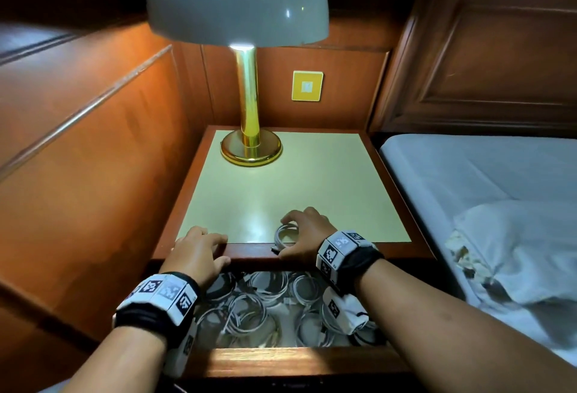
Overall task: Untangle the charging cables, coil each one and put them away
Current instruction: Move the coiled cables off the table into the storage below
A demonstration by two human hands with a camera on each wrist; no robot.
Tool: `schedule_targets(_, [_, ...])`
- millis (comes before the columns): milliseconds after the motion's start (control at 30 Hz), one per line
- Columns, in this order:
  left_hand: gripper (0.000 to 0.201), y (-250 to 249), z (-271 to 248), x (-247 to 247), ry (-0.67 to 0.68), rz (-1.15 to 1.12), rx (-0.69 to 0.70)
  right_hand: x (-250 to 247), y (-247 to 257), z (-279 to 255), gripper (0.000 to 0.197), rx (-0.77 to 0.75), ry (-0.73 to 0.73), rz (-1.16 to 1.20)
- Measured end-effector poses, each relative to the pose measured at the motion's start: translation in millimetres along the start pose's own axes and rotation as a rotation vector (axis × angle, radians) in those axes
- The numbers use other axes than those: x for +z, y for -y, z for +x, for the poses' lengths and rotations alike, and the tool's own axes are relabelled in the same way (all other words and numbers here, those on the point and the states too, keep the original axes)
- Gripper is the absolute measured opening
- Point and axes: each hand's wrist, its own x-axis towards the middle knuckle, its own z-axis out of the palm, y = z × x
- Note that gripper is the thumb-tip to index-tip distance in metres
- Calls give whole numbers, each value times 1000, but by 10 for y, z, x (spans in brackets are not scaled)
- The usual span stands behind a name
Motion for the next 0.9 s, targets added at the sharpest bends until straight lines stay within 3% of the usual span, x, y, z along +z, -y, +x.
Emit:
schedule_targets(233, [20, -179, -428, -49, -89, -226, 77, 88, -130, -387, 72, -29, 29, 98])
schedule_targets(500, [27, -268, -987, 68, -24, -294, 72, 255, -246, -887, 71, 10, 17, 169])
schedule_targets(900, [31, -223, -987, 96, 67, -265, 41, 538, -140, -864, 68, 95, 147, 146])
